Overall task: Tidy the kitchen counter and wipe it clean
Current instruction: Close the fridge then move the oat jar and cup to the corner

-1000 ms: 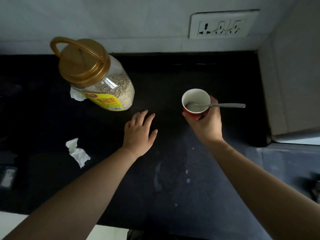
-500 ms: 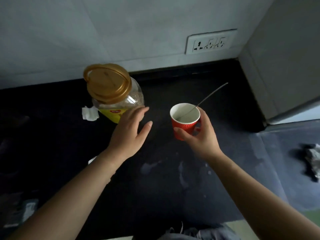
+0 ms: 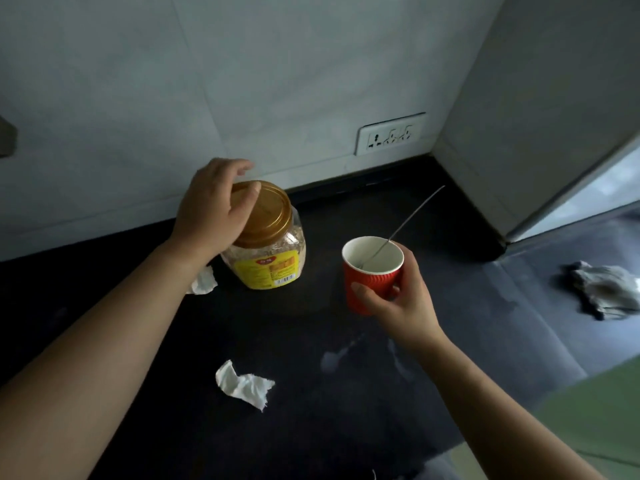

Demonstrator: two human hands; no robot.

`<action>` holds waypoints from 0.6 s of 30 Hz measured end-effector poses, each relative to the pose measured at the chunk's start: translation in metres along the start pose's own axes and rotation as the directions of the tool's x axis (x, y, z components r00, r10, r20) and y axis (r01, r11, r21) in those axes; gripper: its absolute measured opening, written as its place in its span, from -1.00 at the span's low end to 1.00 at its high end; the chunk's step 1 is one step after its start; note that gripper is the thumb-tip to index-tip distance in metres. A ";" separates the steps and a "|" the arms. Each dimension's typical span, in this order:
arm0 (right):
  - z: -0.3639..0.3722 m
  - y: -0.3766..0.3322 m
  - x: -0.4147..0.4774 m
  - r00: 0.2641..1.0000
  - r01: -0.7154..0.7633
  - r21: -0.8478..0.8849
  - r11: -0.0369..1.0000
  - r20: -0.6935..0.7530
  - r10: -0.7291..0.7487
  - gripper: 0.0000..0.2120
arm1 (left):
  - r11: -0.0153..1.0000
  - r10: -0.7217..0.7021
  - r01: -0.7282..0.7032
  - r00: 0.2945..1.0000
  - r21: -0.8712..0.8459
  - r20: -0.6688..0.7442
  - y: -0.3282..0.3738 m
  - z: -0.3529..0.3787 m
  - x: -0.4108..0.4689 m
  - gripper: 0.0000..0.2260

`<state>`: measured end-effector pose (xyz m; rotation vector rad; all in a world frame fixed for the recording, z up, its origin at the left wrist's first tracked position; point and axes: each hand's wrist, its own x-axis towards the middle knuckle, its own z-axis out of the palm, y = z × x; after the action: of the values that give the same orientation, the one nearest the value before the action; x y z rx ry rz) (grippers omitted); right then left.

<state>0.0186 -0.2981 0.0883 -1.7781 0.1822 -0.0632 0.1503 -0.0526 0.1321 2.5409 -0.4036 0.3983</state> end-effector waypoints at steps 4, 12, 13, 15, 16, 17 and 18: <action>0.008 -0.002 -0.013 0.998 -0.016 0.072 0.997 -0.067 0.021 -0.46 | 0.999 0.018 -0.017 0.999 -0.028 0.043 0.000 0.012 0.005 -0.78; 0.018 -0.005 -0.029 0.984 -0.023 0.131 0.991 -0.172 0.046 -0.48 | 0.994 0.017 -0.019 1.000 -0.109 -0.015 0.001 0.012 -0.002 -0.78; 0.017 -0.007 -0.032 0.981 -0.021 0.131 0.991 -0.188 0.046 -0.47 | 0.992 0.015 -0.019 0.999 -0.121 -0.034 0.002 0.013 -0.005 -0.80; 0.015 -0.008 -0.039 0.978 -0.016 0.112 0.994 -0.206 0.039 -0.44 | 0.993 0.020 -0.027 0.998 -0.111 -0.067 0.005 0.014 -0.012 -0.81; 0.013 -0.009 -0.041 0.978 -0.013 0.098 0.995 -0.207 0.033 -0.42 | 0.994 0.028 -0.036 0.997 -0.107 -0.075 0.007 0.013 -0.014 -0.81; 0.010 -0.010 -0.044 0.979 -0.011 0.092 0.996 -0.204 0.029 -0.41 | 0.994 0.045 -0.054 0.996 -0.100 -0.082 0.010 0.010 -0.015 -0.82; 0.007 -0.011 -0.047 0.979 -0.010 0.092 0.996 -0.200 0.028 -0.40 | 0.993 0.067 -0.076 0.993 -0.089 -0.093 0.014 0.006 -0.015 -0.82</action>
<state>-0.0257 -0.2816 0.0999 -1.6782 0.3378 -0.2350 0.1327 -0.0647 0.1281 2.4138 -0.4691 0.5069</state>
